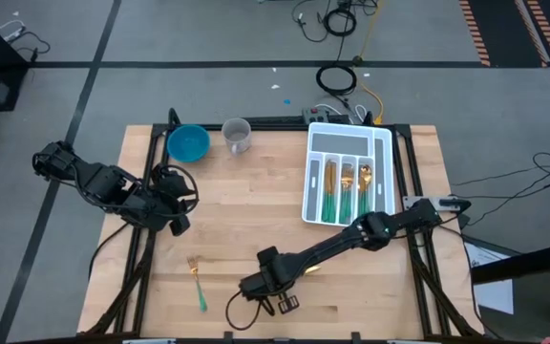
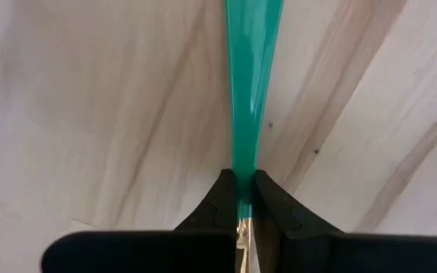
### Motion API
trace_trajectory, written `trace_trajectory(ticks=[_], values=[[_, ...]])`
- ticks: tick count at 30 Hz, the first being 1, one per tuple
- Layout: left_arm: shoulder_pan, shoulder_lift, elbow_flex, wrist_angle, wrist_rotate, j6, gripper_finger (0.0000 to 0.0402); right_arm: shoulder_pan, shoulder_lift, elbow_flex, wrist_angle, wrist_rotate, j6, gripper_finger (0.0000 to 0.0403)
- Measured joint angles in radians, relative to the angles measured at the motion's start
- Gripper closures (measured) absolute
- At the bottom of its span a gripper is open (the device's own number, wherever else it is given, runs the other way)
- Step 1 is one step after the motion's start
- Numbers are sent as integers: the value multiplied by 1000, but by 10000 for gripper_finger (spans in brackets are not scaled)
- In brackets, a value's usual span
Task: Sort silverware
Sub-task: Put the green table knife into the white cutlery tray
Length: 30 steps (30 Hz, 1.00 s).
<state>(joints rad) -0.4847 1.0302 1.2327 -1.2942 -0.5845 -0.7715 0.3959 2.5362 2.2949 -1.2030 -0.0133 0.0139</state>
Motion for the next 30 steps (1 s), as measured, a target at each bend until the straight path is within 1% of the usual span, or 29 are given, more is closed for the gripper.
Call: trace_trajectory(ticks=[3, 7, 10, 12, 15, 17, 20, 26, 30], values=[[0, 0, 0, 0, 0, 0, 288, -6, -5, 55, -48, 8, 0, 402], [0, 0, 0, -1, 0, -1, 288, -9, -29, 55, -96, 24, 1, 402], [0, 0, 0, -2, 0, -1, 288, -6, -60, 55, -169, 64, -13, 403], [0, 0, 0, -2, 0, -1, 288, -6, -87, 58, -250, 90, -39, 403], [0, 0, 0, -2, 0, -2, 288, -11, -109, 57, -377, 170, -121, 403], [0, 0, 0, -2, 0, -2, 288, -14, -124, 51, -367, 201, -195, 403], [0, 0, 0, -2, 0, -8, 288, -26, -163, 49, -370, 206, -275, 403], [0, 0, 0, -2, 0, -8, 288, -67, -195, 48, -368, 233, -346, 403], [0, 0, 0, -2, 0, -9, 288, -89, -232, 49, -369, 221, -371, 403]])
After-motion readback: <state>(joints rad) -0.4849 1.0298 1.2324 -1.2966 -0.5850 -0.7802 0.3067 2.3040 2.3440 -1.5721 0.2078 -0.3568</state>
